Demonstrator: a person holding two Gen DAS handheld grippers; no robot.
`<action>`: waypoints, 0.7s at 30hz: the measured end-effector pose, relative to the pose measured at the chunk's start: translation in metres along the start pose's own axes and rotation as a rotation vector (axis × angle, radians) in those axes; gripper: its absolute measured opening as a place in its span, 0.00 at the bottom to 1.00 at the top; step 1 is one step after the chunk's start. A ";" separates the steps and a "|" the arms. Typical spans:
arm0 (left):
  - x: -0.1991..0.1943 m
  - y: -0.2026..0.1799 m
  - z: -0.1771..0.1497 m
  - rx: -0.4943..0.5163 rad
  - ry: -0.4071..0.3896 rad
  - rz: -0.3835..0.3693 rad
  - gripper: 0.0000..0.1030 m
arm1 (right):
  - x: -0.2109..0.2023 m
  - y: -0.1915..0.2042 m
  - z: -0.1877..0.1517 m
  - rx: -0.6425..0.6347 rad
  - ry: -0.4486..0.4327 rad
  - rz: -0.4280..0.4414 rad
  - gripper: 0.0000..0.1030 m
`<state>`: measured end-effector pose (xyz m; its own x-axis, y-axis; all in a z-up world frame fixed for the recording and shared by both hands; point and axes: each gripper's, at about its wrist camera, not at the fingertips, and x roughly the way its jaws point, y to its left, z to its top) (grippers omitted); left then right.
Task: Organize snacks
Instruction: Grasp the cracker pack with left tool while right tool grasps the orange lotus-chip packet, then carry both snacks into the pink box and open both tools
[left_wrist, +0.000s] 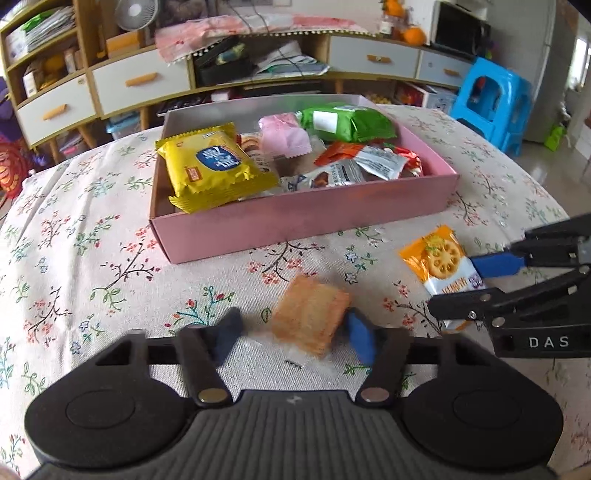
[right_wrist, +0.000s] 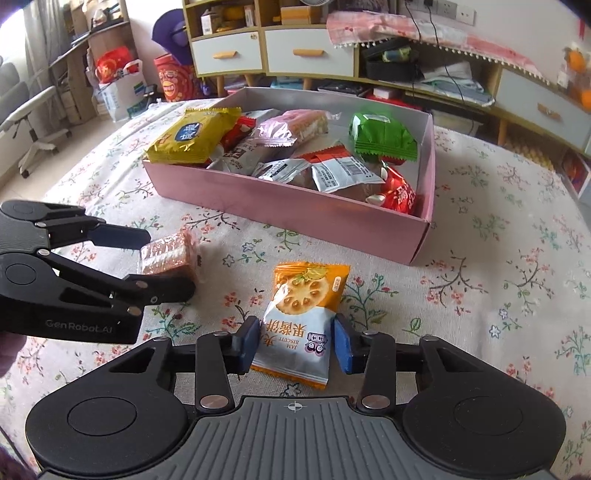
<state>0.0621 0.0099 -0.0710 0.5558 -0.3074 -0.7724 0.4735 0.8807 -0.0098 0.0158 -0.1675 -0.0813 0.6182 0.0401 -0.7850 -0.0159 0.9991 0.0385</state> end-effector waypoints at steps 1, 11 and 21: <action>-0.001 0.000 0.001 -0.011 0.007 0.005 0.38 | -0.001 -0.002 0.001 0.018 0.003 0.009 0.39; -0.012 0.019 0.009 -0.217 0.049 -0.055 0.36 | -0.020 -0.015 0.014 0.128 -0.031 0.061 0.39; -0.031 0.016 0.028 -0.253 -0.043 -0.089 0.36 | -0.045 -0.027 0.031 0.205 -0.098 0.099 0.39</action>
<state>0.0715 0.0233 -0.0292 0.5508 -0.3978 -0.7338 0.3388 0.9100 -0.2390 0.0130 -0.1965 -0.0279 0.6951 0.1262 -0.7077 0.0732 0.9669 0.2443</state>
